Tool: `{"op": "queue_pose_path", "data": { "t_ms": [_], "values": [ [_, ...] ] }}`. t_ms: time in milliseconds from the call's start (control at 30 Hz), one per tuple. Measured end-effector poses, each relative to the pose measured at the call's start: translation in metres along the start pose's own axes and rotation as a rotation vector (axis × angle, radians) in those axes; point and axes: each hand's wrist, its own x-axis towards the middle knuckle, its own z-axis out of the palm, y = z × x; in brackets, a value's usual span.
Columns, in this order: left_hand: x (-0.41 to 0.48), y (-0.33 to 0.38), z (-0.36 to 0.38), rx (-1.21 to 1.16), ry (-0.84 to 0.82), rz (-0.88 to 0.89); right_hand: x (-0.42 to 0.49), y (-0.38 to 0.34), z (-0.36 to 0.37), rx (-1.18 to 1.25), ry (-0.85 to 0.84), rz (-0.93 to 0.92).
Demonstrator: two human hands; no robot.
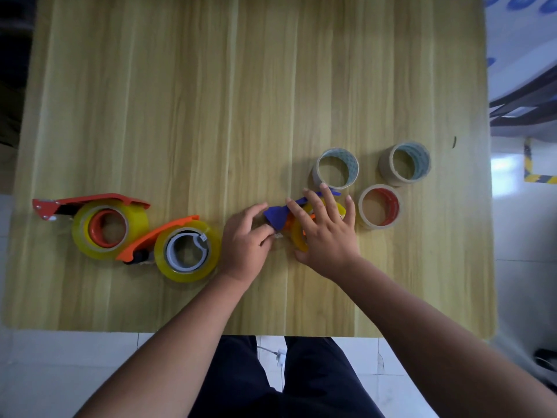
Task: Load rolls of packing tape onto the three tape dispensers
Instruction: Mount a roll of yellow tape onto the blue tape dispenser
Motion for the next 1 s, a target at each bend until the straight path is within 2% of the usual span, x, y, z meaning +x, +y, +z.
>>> {"op": "queue_pose_path", "data": {
  "t_ms": [133, 267, 400, 500, 633, 733, 867, 1000],
  "values": [
    [0.010, -0.005, -0.008, 0.110, 0.138, 0.227, 0.002, 0.001, -0.002, 0.017, -0.007, 0.005],
    [0.012, -0.012, -0.010, 0.198, 0.167, 0.273, 0.002, 0.001, 0.001, 0.028, -0.023, 0.002],
    [0.013, -0.011, -0.006, 0.241, 0.110, 0.209, 0.002, 0.001, 0.005, 0.031, -0.013, 0.008],
    [0.011, -0.011, -0.001, 0.242, -0.003, 0.053, 0.004, 0.001, 0.007, 0.043, -0.001, 0.004],
    [0.006, -0.004, 0.008, 0.095, -0.086, -0.245, 0.002, 0.001, 0.009, 0.055, 0.035, 0.014],
    [0.004, -0.002, 0.013, -0.055, -0.081, -0.362, 0.007, -0.005, 0.010, 0.092, 0.080, 0.061],
    [0.002, -0.005, 0.011, -0.150, -0.064, -0.370, 0.018, -0.015, 0.014, 0.115, 0.168, 0.131],
    [-0.001, -0.002, 0.006, -0.145, -0.042, -0.248, 0.026, -0.021, 0.020, 0.147, 0.240, 0.184]
  ]
}}
